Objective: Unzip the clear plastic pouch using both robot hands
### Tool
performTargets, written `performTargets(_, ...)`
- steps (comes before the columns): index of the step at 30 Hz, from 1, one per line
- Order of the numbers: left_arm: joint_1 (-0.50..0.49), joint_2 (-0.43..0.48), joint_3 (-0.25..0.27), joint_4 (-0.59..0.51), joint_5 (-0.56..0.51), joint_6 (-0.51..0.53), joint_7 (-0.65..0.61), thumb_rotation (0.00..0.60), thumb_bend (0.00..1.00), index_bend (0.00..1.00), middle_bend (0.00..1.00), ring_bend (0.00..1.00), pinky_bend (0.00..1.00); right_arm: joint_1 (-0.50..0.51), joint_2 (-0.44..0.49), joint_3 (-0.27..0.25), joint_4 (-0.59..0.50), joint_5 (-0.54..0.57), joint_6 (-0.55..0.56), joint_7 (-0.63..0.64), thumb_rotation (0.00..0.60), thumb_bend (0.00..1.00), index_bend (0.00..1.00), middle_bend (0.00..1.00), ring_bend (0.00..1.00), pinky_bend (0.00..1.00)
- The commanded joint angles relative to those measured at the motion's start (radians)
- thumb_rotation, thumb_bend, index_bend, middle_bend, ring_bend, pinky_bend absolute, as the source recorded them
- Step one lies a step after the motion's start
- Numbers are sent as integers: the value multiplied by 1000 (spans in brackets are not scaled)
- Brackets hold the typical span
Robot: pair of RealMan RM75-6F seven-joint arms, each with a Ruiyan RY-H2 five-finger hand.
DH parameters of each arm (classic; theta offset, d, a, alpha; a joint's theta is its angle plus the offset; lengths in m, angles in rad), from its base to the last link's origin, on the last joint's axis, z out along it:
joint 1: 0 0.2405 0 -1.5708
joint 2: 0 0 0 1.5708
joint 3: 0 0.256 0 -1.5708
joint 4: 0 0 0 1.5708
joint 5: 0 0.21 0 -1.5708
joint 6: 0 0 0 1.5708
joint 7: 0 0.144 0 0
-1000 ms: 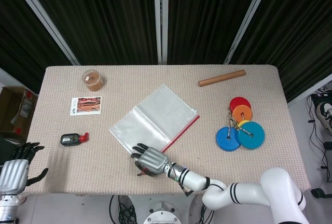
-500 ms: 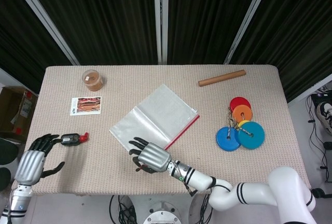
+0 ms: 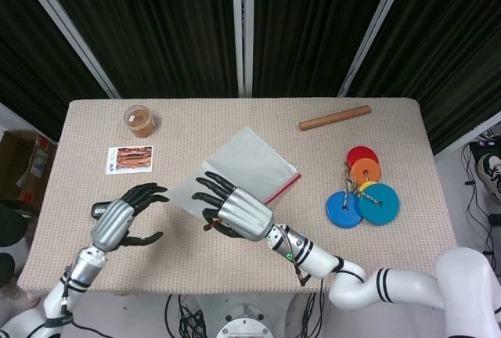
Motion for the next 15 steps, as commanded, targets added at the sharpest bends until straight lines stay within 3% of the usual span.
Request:
performTargets(1,-49,-28,-23,-21,-14,-47,-21,600,183,288,169,122,171,7,7,14,-7,8,4,-10,600,517,768,200,0,24)
performTargets(15,-124,-147,-58,-54,-110,-105,57,600,214,401,170,122,171,30,-18,45,17,53,12,-10,600,518,767,200,0,23)
